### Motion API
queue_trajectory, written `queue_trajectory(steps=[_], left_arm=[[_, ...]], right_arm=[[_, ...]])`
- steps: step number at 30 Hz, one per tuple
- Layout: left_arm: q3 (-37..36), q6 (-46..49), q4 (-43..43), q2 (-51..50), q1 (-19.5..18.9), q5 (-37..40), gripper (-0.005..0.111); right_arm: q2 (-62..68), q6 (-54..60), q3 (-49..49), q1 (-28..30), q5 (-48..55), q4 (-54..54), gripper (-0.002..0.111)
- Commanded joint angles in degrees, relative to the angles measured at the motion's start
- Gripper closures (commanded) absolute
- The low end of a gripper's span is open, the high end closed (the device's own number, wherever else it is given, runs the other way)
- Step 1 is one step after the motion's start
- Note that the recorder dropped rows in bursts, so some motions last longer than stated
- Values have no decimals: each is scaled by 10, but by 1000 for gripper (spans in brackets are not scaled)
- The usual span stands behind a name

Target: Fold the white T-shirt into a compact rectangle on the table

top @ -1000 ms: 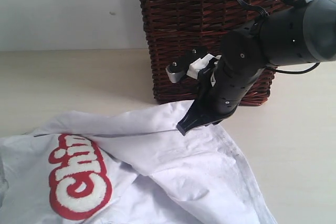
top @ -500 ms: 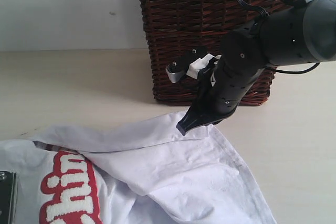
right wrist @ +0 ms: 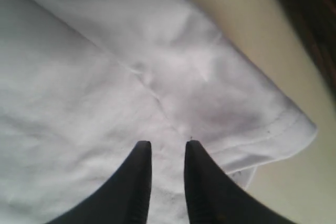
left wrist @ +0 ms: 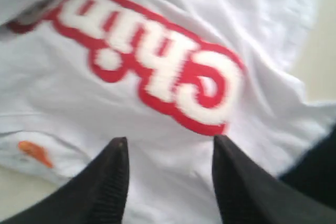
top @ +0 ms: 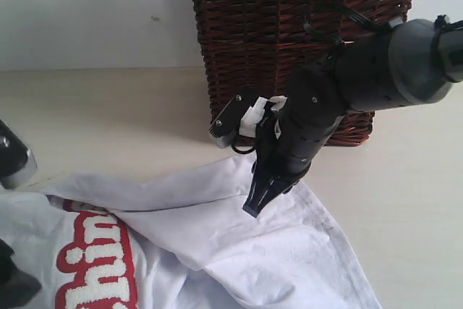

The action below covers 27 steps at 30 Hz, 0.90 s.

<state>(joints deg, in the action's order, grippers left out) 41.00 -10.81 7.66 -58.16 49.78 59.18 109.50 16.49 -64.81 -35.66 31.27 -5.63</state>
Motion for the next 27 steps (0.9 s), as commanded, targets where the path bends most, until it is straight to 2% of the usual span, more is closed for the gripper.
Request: queue_trajectory(steps=[1, 4, 6, 10, 16, 19, 22, 27], left_arm=[[-10, -105, 86, -48, -2, 8, 85], [-13, -105, 70, -109, -2, -6, 100], [-13, -106, 55, -152, -2, -29, 106], [-13, -106, 8, -249, -2, -113, 107], [-16, -135, 28, -379, -11, -173, 107], [-42, -150, 31, -406, -19, -214, 107], [-85, -152, 36, -423, -26, -224, 107], [-125, -251, 101, -429, -45, -235, 107]], right_arm=[[18, -15, 4, 0, 8, -28, 83], [22, -17, 4, 0, 8, -33, 83], [22, -25, 4, 0, 10, -29, 83], [17, -37, 4, 0, 24, -29, 83], [-11, -66, 4, 0, 35, -34, 83], [-30, -66, 4, 0, 35, -34, 83], [-44, -66, 4, 0, 35, -34, 84], [-47, -66, 4, 0, 26, -35, 84]])
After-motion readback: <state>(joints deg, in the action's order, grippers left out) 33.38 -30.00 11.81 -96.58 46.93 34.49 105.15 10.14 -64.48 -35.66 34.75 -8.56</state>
